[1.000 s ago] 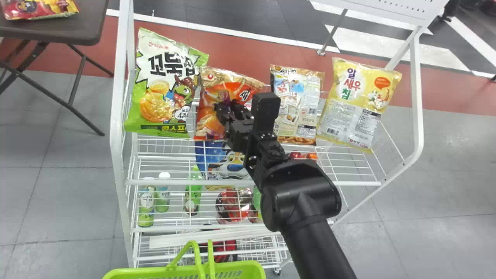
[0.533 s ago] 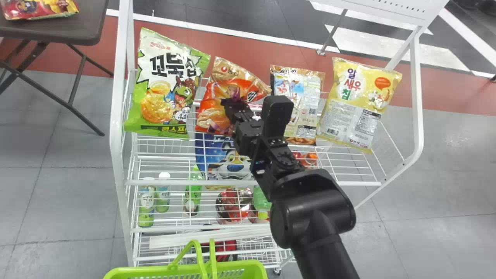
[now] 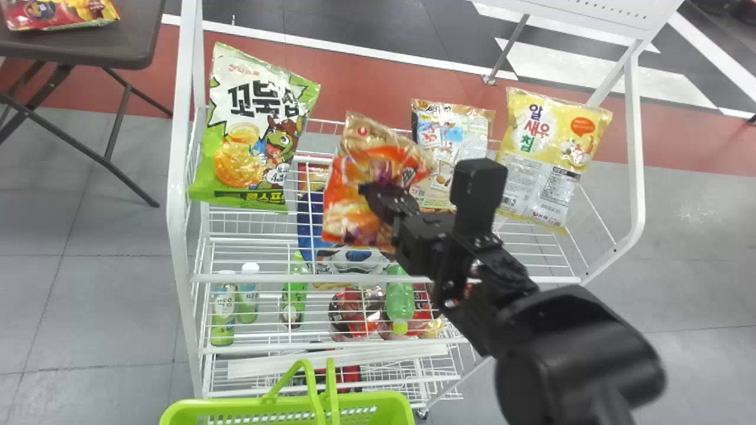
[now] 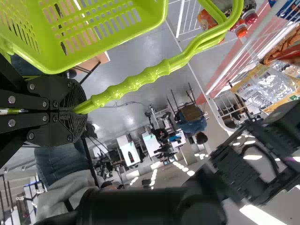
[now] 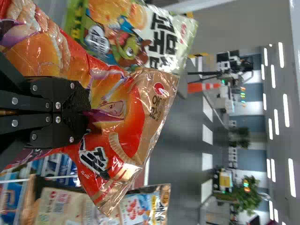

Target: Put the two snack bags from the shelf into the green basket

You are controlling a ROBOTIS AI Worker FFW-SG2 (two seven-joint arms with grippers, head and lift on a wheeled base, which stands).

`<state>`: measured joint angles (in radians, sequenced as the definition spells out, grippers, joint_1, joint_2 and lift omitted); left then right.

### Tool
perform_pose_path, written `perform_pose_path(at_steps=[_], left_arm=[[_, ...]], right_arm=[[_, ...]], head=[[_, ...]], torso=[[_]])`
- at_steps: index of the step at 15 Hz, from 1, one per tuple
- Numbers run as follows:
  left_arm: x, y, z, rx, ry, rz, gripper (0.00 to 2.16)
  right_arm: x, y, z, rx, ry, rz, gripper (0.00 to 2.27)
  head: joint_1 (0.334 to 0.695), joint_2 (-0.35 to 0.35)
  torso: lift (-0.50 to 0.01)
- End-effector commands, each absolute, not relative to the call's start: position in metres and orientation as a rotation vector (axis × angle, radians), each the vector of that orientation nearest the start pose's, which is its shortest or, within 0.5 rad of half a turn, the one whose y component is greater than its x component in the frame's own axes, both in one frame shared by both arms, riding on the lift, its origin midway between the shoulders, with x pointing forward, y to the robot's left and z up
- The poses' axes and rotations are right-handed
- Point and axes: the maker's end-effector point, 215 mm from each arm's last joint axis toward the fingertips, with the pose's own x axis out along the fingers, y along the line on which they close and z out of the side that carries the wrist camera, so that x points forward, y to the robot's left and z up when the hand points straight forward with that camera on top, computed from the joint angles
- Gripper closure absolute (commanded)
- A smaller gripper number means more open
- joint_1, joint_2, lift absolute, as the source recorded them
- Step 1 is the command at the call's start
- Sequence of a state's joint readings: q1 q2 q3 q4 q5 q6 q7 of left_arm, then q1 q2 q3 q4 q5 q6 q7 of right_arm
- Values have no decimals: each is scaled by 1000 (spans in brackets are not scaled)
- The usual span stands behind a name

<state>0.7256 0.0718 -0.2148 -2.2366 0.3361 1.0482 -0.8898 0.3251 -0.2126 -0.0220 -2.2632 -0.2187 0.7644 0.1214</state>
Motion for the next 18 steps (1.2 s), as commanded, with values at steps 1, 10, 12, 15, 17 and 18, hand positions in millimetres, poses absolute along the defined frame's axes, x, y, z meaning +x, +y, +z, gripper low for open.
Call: perform_pose_path(at_steps=[1,10,12,15,17,18], left_arm=[[129,-67,-414,-778,951,-1190,2142],[130,-72,-405,-769,950,-1194,2142],[130,-72,-404,-771,949,-1194,2142],[131,-72,-405,-767,950,-1193,2142],[129,-73,-405,-767,957,-1193,2142],[129,-73,-405,-767,960,-1193,2142]], right_arm=[[420,-223,-360,12,516,255,2128],[251,-242,-399,159,989,311,2125],[241,-235,-399,173,1003,342,2125],[234,-228,-412,151,1041,362,2125],[221,-225,-433,155,1101,372,2125],[215,-219,-441,161,1126,386,2125]], head=[[695,-350],[695,-350],[695,-350],[695,-350],[695,-350],[695,-350]], torso=[[-2],[-2],[-2],[-2],[-2],[-2]])
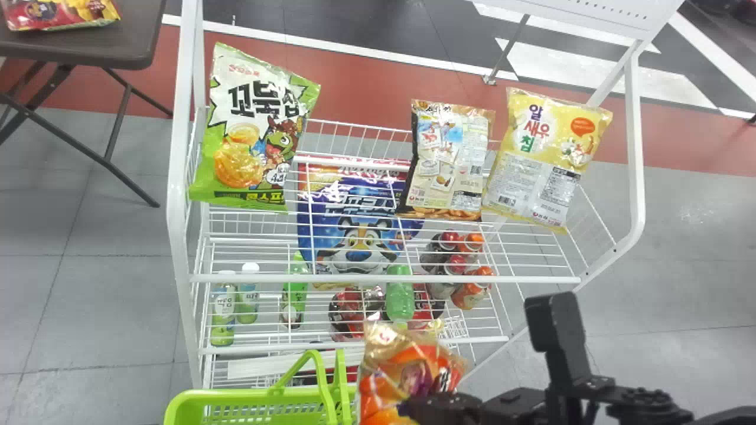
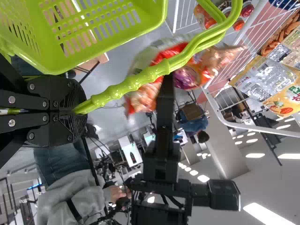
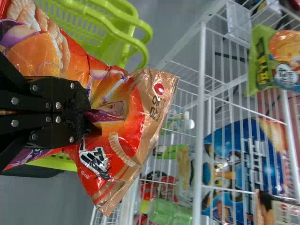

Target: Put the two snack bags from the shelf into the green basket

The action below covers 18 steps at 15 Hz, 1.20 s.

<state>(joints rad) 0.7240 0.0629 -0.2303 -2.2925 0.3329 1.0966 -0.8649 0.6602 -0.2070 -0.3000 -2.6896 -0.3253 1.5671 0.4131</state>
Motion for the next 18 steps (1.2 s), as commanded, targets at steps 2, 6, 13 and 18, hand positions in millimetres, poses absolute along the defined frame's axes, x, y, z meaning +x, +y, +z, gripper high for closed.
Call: perform_pose_path(at_steps=[2,6,13,18], left_arm=[[127,-73,-405,-767,970,-1193,2142],[125,-77,-405,-762,973,-1197,2142],[120,-76,-406,-766,980,-1198,2142],[121,-77,-405,-768,974,-1199,2142]], right_arm=[[199,-200,-461,158,1186,430,2125],[179,-152,-502,103,1288,519,2125],[177,-151,-523,79,1334,525,-2],[212,-188,-487,157,1227,454,93]], head=[[695,-350],[695,-350],[695,-350],[695,-350]], torso=[[-2],[-2],[-2],[-2]])
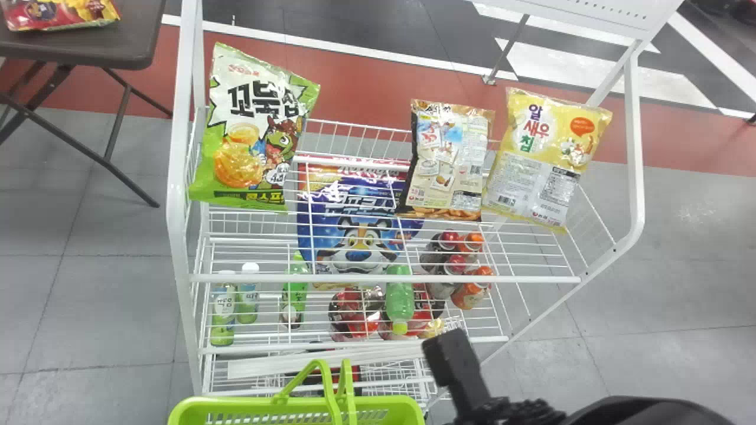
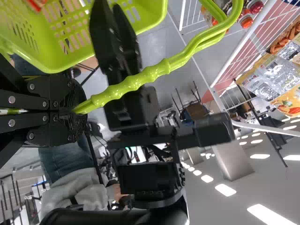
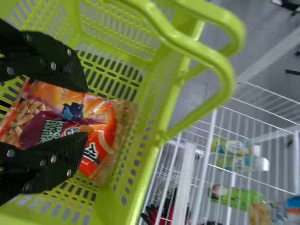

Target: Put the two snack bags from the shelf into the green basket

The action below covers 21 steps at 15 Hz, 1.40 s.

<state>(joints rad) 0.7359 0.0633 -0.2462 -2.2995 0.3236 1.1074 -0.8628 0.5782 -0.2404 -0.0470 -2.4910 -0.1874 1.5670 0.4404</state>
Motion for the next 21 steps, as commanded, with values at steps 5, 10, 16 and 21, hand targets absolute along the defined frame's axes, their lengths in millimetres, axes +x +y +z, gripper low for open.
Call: perform_pose_path(at_steps=[5,10,16,21], left_arm=[[118,-79,-403,-770,967,-1205,2142],[114,-81,-406,-765,977,-1208,2142],[113,-79,-409,-758,984,-1200,2142],[112,-78,-413,-753,994,-1192,2142]], right_arm=[[369,-226,-408,115,670,377,130],[462,-275,-306,43,229,277,130],[503,-338,-315,28,84,168,140],[525,-357,-342,24,67,124,144]], head=[[695,-350],[695,-350],[695,-350],[695,-350]], torso=[[-2],[-2],[-2],[-2]])
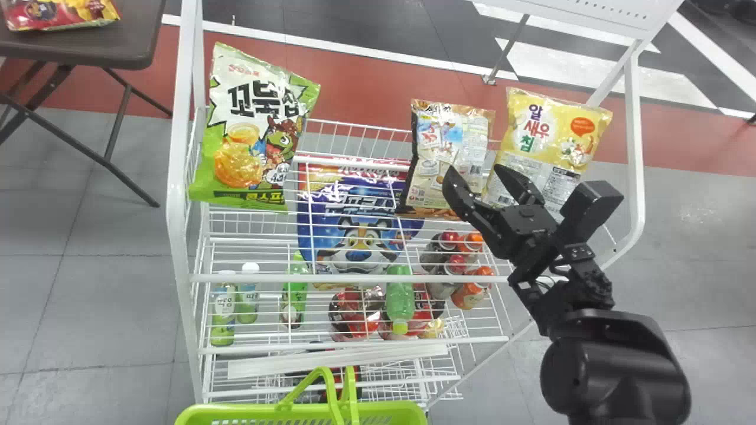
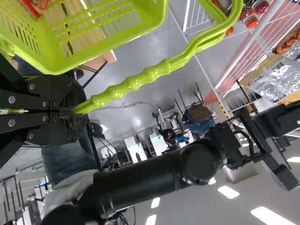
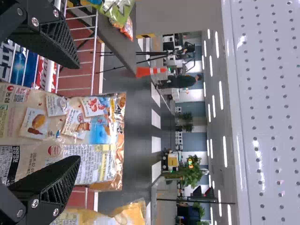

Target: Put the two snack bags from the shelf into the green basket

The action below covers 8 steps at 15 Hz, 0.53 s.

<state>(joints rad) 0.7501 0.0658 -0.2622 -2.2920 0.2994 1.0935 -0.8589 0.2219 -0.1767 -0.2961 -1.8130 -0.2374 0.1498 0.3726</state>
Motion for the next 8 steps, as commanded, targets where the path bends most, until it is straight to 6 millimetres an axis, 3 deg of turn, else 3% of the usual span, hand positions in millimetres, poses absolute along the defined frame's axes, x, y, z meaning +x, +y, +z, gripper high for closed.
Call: perform_pose_path(at_steps=[1,8], left_arm=[[114,-77,-414,-752,992,-1190,2142],[112,-71,-422,-735,1016,-1171,2142]], right_arm=[[531,-357,-347,20,78,121,144],[582,-360,-372,-4,127,93,144]], head=[[695,-350],[695,-350]], torso=[[-2],[-2]])
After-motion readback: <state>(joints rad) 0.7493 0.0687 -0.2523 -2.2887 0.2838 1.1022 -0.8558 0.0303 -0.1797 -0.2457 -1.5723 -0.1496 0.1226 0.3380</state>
